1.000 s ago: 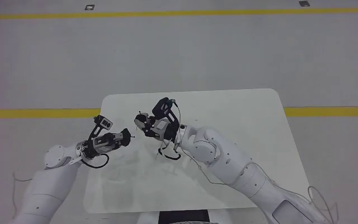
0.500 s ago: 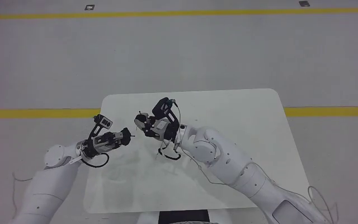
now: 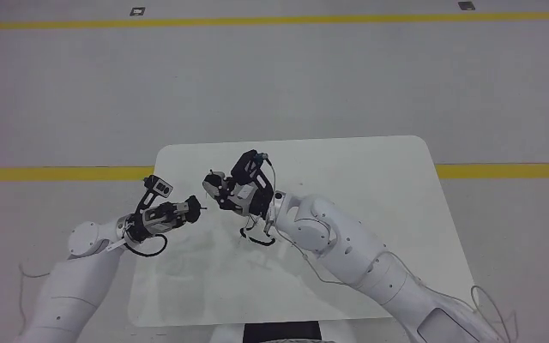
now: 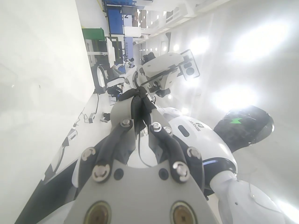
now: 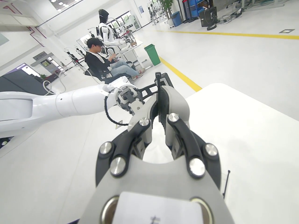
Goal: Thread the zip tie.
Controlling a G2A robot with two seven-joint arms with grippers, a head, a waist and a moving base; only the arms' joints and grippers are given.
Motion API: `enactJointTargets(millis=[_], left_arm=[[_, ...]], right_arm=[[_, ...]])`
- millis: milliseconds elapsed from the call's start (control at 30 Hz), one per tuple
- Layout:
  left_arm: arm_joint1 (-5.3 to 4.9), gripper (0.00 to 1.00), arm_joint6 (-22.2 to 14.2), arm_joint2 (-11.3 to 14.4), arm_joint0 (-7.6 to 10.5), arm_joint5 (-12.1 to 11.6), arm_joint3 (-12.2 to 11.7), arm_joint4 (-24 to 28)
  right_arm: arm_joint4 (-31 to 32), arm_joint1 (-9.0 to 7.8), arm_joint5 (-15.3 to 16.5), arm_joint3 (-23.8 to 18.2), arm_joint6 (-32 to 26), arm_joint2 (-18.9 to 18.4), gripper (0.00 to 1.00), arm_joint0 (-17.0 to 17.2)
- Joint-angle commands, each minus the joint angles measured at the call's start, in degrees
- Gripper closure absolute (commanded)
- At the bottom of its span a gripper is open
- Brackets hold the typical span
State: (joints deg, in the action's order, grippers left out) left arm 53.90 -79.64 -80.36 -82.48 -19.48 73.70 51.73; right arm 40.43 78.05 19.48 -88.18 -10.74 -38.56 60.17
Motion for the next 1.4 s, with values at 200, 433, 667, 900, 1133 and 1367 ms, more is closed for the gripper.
enactJointTargets(millis=[200,433,667,900,1133,1367], left_arm=[[0.00,1.00,0.00,0.00,0.00,0.00,0.00,0.00],[0.00,1.00,0.00,0.00,0.00,0.00,0.00,0.00],[0.00,1.00,0.00,0.00,0.00,0.00,0.00,0.00],[0.00,1.00,0.00,0.00,0.00,0.00,0.00,0.00],[0.00,1.00,0.00,0.00,0.00,0.00,0.00,0.00],[0.00,1.00,0.00,0.00,0.00,0.00,0.00,0.00]], right_arm=[[0.05,-0.76,0.00,-0.21,0.94,1.57,1.00,-0.78],[-1.17,-2.02,0.00,-1.89,1.41,2.60,1.00,-1.11],[-2.66,-2.37,0.00,-2.03,0.78,2.71,1.00,-1.20],[-2.66,-2.37,0.00,-2.03,0.78,2.71,1.00,-1.20],[1.69,-2.85,-1.15,-4.12,0.30,1.10,1.00,1.40],[3.19,-3.19,0.00,-5.46,0.74,-0.28,1.00,3.45]])
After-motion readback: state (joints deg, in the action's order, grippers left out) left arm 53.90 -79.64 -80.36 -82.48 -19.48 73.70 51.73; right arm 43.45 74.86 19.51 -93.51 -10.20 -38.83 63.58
